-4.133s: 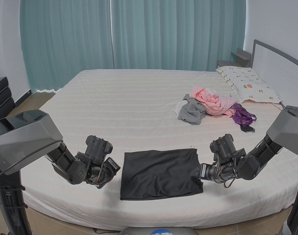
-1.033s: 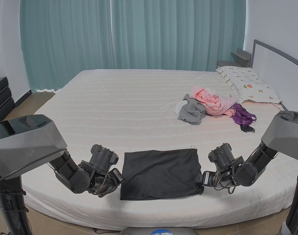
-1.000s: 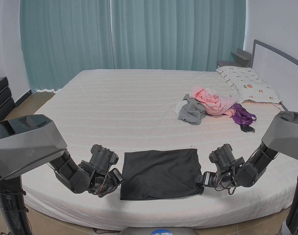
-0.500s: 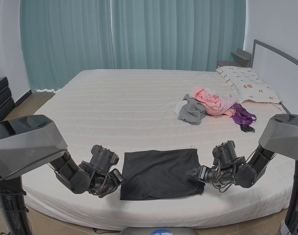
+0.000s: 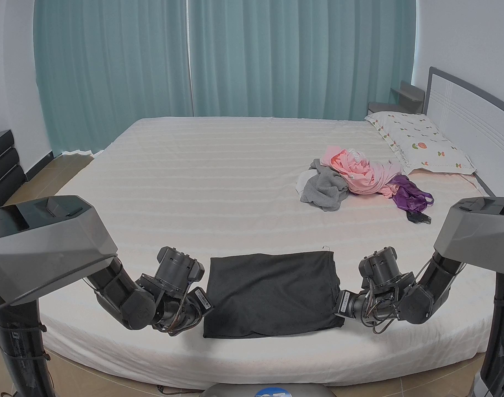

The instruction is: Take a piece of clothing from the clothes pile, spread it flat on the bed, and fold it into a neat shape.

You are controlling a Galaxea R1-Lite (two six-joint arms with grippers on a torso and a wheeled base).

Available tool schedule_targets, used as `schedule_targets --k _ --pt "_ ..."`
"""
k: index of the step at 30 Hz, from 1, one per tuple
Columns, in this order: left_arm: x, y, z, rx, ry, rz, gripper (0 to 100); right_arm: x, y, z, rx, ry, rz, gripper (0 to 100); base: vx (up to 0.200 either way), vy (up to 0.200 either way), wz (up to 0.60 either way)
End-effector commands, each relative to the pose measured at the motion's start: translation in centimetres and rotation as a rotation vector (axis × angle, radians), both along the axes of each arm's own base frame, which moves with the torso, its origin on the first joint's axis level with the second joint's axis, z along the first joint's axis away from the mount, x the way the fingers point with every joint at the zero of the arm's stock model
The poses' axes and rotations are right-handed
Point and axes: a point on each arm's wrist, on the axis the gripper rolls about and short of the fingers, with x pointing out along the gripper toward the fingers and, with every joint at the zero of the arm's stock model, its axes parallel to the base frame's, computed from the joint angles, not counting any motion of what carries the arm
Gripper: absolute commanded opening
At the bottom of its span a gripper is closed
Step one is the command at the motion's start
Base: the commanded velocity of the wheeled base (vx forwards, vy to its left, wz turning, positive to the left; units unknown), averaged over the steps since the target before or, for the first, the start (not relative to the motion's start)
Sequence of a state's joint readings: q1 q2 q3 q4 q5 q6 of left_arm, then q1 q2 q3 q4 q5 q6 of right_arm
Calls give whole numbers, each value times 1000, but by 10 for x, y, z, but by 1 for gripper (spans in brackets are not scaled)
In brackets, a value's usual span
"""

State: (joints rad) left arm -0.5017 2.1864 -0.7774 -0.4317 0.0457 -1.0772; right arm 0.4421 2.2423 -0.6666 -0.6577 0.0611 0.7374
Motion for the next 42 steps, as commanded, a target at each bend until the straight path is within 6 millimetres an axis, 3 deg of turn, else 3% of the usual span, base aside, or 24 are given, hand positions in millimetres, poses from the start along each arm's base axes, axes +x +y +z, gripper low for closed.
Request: schedule_targets --k 1,7,8,9,10,17,31,32,42 --pt "-4 -6 -2 5 8 -23 0 -5 -4 -1 -7 14 -4 0 0 0 0" --pt "-8 -7 -2 8 11 -32 0 -8 -5 -3 -9 26 -9 0 0 0 0" --pt "-9 -7 -2 8 13 -31 100 -8 -5 -3 -9 26 -7 0 0 0 0" --pt "-9 -6 -1 7 12 -31 100 -8 -5 -3 -9 26 -9 0 0 0 0" --pt "-10 -6 -2 10 15 -32 100 -8 -5 -3 -8 26 -6 100 0 0 0" --pt "-26 -10 -15 93 7 -168 100 -8 -5 -3 -5 26 -7 100 0 0 0" --pt "-22 -26 -27 152 -32 -207 100 -8 -5 -2 -5 26 -7 100 0 0 0" --pt "-22 -25 -27 150 -31 -201 0 -9 -6 -4 -11 30 -7 100 0 0 0" --pt "-22 -24 -25 137 -28 -179 0 -8 -10 -6 1 -7 -25 100 0 0 0"
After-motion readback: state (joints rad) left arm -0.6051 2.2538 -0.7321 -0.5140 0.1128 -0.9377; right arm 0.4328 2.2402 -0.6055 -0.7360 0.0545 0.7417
